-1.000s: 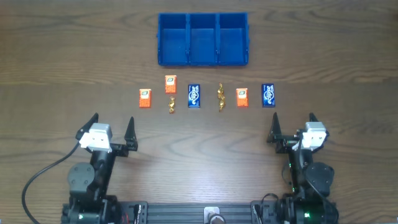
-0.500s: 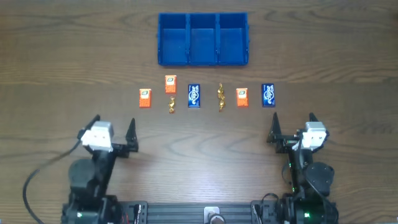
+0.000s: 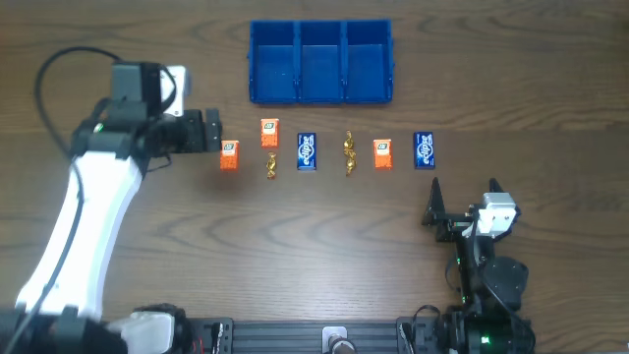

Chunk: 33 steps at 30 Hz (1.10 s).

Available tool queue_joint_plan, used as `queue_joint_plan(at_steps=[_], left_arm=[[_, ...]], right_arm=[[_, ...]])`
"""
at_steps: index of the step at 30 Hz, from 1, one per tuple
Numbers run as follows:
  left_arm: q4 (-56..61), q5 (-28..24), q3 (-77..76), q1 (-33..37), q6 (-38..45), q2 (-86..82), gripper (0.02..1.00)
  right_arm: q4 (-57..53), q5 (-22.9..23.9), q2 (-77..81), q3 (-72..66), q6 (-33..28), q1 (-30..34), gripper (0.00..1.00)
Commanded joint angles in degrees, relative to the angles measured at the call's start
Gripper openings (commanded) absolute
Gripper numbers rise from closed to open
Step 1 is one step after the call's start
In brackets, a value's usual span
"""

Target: Sort Candies Into Trays

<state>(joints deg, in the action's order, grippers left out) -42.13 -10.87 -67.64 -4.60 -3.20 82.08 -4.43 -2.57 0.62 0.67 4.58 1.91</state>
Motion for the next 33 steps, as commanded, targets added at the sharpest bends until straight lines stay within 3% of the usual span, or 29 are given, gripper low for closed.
queue_joint_plan(at_steps=[1, 4, 14, 33], left_arm=[[0.24, -1.81, -0.76, -2.69, -1.62, 10.08, 0.998], [3.19, -0.11, -0.76, -5.86, -2.16, 16.48, 0.998], [4.07, 6.45, -0.76, -7.04, -2.16, 24.5, 0.996], [8.55, 8.31, -0.79, -7.06, -2.23, 28.92, 0.95]], right_arm=[[-0.28, 0.35, -0.39, -0.2, 0.68, -0.28, 0.998], [-0.28, 0.33, -0.39, -0.2, 0.7, -0.28, 0.998], [-0.28, 0.33, -0.39, -0.2, 0.7, -0.28, 0.998], [-0.28, 0.33, -0.39, -0.2, 0.7, -0.28, 0.998]])
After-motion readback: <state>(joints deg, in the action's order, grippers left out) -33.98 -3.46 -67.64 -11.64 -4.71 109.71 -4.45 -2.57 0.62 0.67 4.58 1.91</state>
